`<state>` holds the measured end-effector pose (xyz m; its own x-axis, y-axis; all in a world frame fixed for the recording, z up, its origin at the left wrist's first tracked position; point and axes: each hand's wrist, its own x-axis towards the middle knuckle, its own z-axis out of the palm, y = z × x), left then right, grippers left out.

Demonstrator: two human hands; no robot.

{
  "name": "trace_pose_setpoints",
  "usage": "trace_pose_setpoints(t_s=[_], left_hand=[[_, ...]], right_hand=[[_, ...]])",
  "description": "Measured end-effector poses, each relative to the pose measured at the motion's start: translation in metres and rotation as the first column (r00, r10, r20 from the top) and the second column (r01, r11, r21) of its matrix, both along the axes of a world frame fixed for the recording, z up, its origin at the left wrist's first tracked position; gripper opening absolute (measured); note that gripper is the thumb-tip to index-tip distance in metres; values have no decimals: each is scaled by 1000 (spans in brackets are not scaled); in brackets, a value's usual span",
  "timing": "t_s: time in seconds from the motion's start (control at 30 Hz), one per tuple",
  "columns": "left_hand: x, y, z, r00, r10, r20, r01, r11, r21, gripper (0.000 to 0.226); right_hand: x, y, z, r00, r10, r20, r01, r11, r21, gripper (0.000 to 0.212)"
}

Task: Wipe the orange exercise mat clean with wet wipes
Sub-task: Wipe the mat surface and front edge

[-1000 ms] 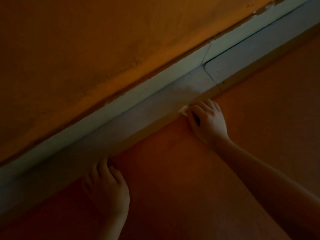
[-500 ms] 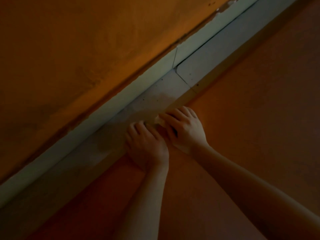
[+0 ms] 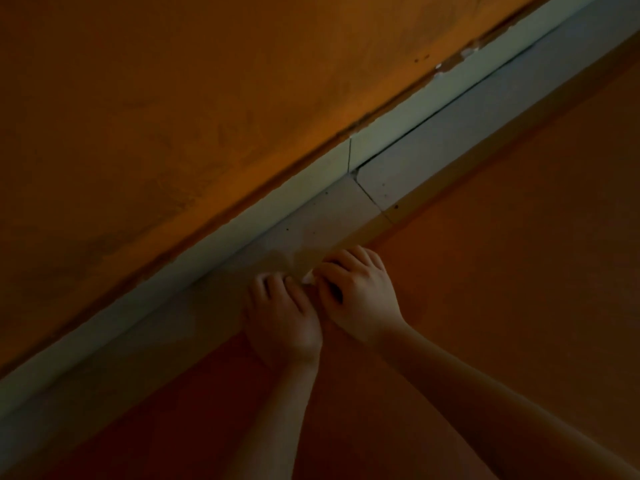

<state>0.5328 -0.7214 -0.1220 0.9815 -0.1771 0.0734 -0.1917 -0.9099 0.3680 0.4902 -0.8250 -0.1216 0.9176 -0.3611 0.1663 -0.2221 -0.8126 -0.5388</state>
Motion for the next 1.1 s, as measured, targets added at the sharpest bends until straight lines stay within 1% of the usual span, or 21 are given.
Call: trace_pose_setpoints(t_s=[0.1, 0.17, 0.27, 0.4, 0.47, 0.57, 0.67, 0.8, 0.87, 0.9, 0.97, 1.0, 1.03, 1.1], left_hand=[[0, 2, -3, 999, 2, 38, -3, 999, 31, 34], [0, 2, -4, 999, -12, 41, 10, 999, 33, 36], [-1, 2, -1, 999, -8, 52, 7, 1000, 30, 41], [-2, 1, -2, 999, 1, 51, -2, 1000, 30, 42], [-3, 1, -4, 999, -4, 54, 2, 1000, 24, 41], [-3, 1, -3, 1000, 1, 28, -1, 1000, 21, 44], [-3, -1, -2, 1000, -18, -7, 18, 999, 33, 47], [-5, -4, 4, 996, -85, -10, 85, 994, 66, 46], [-6, -26, 12, 987, -161, -21, 161, 987, -8, 43], [-7, -46, 15, 980, -197, -37, 194, 978, -73, 41], [-10, -105, 17, 952, -306, -4, 302, 941, -153, 37], [-13, -136, 16, 938, -345, 12, 343, 925, -162, 35], [-17, -162, 15, 939, -344, 6, 341, 927, -159, 35], [-19, -192, 9, 956, -291, -34, 286, 953, -99, 33]], right_hand=[[5, -13, -1, 996, 85, 8, -85, 996, -34, 33], [4, -34, -1, 995, 99, 12, -98, 993, -62, 37], [-7, -85, -1, 998, 58, 20, -55, 988, -144, 35], [-17, -169, 4, 999, -22, -39, 9, 956, -292, 34], [-22, -194, 4, 994, -108, -29, 95, 953, -289, 34], [-28, -200, -4, 978, -207, 35, 209, 948, -240, 25], [-25, -198, -5, 975, -221, 22, 221, 955, -196, 26], [-26, -198, -2, 973, -217, 79, 228, 957, -180, 31], [-25, -197, -3, 972, -215, 90, 229, 955, -191, 31], [-25, -196, -4, 974, -212, 86, 224, 956, -189, 32], [-24, -198, -5, 973, -214, 80, 226, 956, -189, 33], [-24, -199, -5, 973, -218, 77, 229, 955, -190, 32], [-24, -199, -5, 973, -221, 74, 231, 954, -191, 29], [-26, -198, -6, 973, -219, 72, 229, 956, -186, 22]])
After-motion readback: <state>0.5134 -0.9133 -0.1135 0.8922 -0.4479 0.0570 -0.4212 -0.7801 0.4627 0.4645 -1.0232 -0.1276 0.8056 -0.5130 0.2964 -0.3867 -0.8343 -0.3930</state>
